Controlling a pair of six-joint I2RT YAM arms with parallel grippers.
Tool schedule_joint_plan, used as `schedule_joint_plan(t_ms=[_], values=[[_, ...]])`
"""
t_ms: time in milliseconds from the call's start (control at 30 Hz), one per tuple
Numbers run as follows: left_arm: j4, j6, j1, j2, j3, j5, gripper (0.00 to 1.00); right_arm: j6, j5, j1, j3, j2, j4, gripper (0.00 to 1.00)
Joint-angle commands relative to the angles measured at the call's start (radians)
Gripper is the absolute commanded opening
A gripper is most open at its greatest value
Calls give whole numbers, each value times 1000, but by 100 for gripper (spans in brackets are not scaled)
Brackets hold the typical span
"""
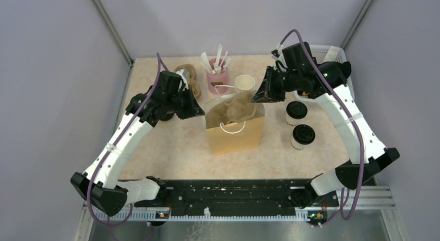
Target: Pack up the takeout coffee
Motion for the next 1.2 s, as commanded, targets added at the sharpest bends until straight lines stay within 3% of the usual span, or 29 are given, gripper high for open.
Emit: schedule_joint_plan(t_ms=[0,300,500,933,1167], values=[[33,17,-5,-14,8,14,0,14,-48,5,-15,11,46,0],[102,13,-5,-30,-12,37,0,164,-36,11,-139,-24,143,0],[122,21,-5,-58,-33,0,0,278,-70,-98,-271,-130,204,0],[147,80,-5,-72,-53,-52,0,242,-212,-160,-272,-148,172,0],[215,116,-6,-85,-53,-32,0,258,-206,-160,-258,-158,171,0]])
